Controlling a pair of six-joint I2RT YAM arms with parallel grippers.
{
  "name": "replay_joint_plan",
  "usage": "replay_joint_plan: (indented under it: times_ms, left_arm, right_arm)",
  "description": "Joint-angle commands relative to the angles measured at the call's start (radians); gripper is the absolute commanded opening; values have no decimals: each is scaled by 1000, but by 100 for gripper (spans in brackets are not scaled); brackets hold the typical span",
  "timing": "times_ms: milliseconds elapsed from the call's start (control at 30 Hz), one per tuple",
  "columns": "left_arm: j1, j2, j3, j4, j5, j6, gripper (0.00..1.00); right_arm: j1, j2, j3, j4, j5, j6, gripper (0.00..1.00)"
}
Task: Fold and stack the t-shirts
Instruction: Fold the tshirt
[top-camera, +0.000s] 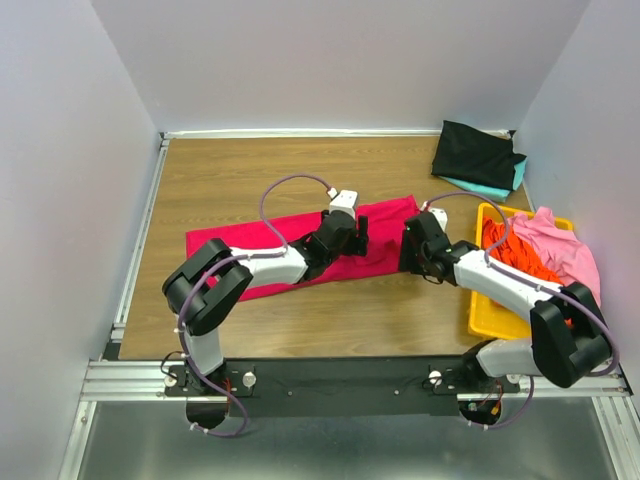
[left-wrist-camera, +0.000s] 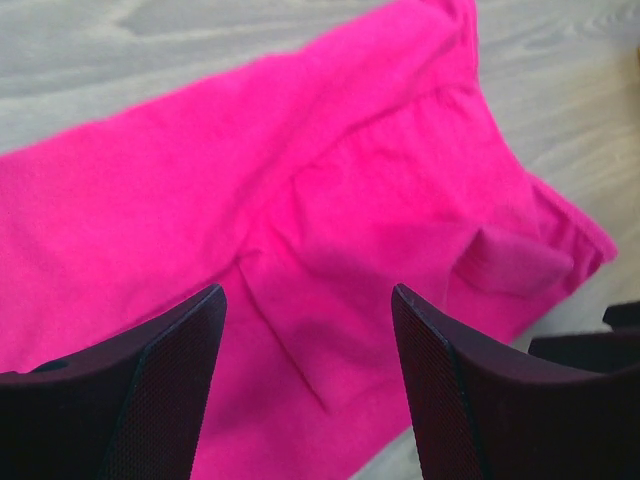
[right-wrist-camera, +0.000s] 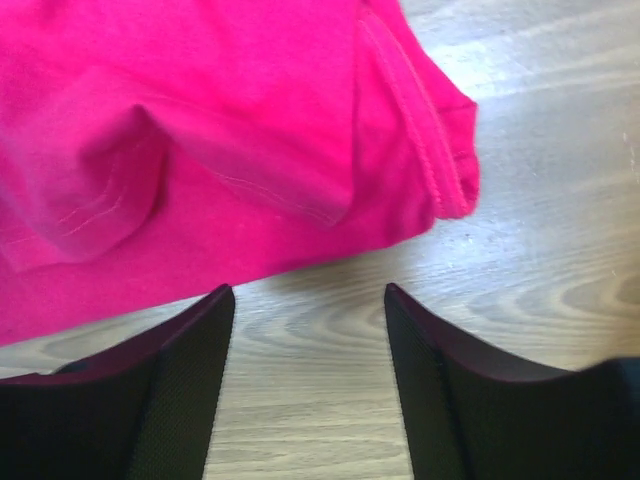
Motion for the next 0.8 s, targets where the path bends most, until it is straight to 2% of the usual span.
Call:
replay_joint_plan:
  times_ms: [0,133,767]
  left_arm:
    - [-30,-22,-31,32,8,-9,74]
    - [-52,-24,-54,24,-10,-31,72]
    - [-93,-2,-80,-5,-56,-77,66]
  right_arm:
    - [-28,-14,-7,-12,25,23,65]
    - [-57,9,-2,19,18,-3,59]
    - [-112,156,18,186,-122,-52,47]
